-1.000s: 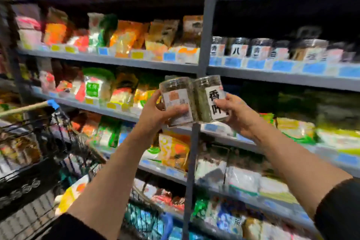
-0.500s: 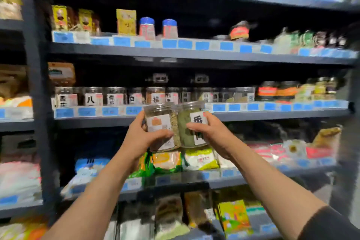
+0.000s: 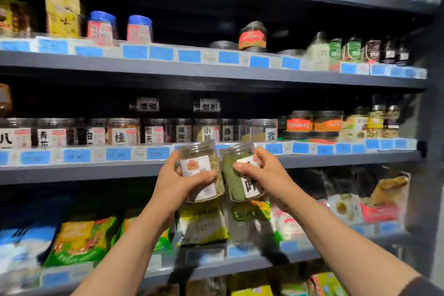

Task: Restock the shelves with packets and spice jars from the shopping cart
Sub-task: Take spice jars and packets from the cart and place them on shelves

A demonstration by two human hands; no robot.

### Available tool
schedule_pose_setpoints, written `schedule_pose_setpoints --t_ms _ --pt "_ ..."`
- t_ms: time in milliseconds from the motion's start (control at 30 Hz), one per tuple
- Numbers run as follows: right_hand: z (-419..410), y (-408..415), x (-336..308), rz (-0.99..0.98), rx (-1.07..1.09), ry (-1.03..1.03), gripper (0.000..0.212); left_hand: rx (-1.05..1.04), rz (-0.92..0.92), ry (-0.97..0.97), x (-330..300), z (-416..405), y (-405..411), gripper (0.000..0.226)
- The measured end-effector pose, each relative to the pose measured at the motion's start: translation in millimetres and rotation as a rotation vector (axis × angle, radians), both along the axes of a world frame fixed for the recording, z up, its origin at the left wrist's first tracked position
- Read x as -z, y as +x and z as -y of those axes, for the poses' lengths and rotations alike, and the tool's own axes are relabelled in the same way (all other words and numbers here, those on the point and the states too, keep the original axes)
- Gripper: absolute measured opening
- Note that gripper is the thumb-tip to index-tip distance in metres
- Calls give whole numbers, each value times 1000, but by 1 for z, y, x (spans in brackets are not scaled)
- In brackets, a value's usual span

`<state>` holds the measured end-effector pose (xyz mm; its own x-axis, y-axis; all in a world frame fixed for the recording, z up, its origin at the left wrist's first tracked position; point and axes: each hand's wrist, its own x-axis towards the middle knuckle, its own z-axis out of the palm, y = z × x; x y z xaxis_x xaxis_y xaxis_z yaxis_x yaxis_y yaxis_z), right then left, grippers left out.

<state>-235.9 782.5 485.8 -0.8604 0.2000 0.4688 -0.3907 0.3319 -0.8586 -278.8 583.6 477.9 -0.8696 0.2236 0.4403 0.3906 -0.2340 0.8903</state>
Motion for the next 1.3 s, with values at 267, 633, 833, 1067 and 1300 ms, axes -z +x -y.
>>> schedule_pose_setpoints --t_ms 267,633,833,1067,1300 --pt "-37 -26 -59 -423 127 146 48 -93 -175 -80 -37 -25 -32 58" --pt "-46 -92 -110 -324 361 548 47 -139 -293 -141 -73 -20 -93 69" --pt "-51 -118 -111 -133 442 911 52 -152 -336 -226 -76 -15 -116 73" --pt "-46 -122 -107 53 653 1223 48 -117 -332 -275 -78 -16 -127 71" --pt "-7 -107 -102 -336 436 818 33 -78 -325 -253 -76 -16 -126 79"
